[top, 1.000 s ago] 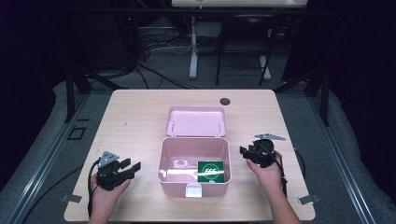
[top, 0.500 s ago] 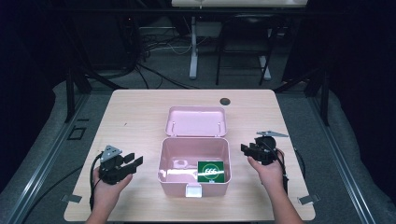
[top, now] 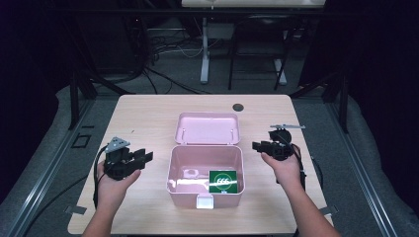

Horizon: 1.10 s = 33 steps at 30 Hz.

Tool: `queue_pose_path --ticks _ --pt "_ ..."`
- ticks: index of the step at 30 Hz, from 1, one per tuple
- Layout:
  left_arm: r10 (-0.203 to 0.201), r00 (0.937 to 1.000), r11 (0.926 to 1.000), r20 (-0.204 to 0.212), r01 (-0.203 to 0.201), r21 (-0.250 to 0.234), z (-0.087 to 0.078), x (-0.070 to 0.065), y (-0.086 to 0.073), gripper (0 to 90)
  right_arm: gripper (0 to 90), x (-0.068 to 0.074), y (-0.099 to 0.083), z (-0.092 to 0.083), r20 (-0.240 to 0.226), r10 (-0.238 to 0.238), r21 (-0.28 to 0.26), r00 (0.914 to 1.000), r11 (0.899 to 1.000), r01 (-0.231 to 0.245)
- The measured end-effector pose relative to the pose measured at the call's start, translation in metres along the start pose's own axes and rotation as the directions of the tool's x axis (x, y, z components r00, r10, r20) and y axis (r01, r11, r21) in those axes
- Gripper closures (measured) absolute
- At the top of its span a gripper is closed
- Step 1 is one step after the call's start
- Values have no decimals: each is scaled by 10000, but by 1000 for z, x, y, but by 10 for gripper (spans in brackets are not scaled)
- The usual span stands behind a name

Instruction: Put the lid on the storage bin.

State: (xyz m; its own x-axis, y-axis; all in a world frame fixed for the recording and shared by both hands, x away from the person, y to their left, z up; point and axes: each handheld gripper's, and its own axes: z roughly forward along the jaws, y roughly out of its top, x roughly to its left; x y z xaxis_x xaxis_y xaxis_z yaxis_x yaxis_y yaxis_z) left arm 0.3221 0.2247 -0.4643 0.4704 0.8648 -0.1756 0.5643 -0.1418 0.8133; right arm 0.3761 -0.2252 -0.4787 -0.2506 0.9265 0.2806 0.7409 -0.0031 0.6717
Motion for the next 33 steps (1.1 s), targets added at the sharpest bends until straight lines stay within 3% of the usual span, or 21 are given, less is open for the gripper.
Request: queue_pose_path --ticks 2,3,4,9,11,12,13,19,20,23,29,33 --pt "27 10000 10000 50 -27 -58 -1 -2 2 646 598 3 3 3 -77 -14 -59 10000 10000 14" --pt "-34 9993 9997 376 44 -253 -4 -6 3 649 599 4 6 2 -41 -93 241 9999 9997 94" --pt "-34 9993 9997 376 44 -253 -4 -6 3 654 599 4 6 2 -41 -93 241 9999 9997 94" --pt "375 9945 9992 983 -357 -195 -8 -21 0 653 604 14 19 5 -123 -131 403 9998 9991 136" --pt "476 9940 9988 988 -463 -157 -9 -24 -1 652 605 16 22 5 -125 -202 495 9997 9986 208" --pt "772 9924 9970 961 -768 -79 -9 -30 -2 650 609 19 27 6 -78 -180 346 9998 9992 183" --pt "873 9917 9962 947 -876 -6 -8 -32 -2 648 611 20 30 4 -38 -214 602 9998 9980 216" --pt "1083 9896 9938 947 -1104 166 -4 -39 -5 642 618 25 45 9 153 -98 590 9998 9982 89" --pt "1069 9896 9938 958 -1093 196 -4 -39 -6 642 618 26 48 8 230 -148 824 9996 9965 128" --pt "1111 9888 9930 997 -1146 300 0 -41 -8 641 619 27 54 10 248 -81 651 9997 9979 65" --pt "1050 9881 9925 1127 -1112 504 6 -41 -12 638 623 26 66 17 396 91 1053 9992 9943 -132" --pt "982 9883 9926 1164 -1057 603 7 -40 -15 643 627 27 73 23 489 76 966 9988 9952 -123"
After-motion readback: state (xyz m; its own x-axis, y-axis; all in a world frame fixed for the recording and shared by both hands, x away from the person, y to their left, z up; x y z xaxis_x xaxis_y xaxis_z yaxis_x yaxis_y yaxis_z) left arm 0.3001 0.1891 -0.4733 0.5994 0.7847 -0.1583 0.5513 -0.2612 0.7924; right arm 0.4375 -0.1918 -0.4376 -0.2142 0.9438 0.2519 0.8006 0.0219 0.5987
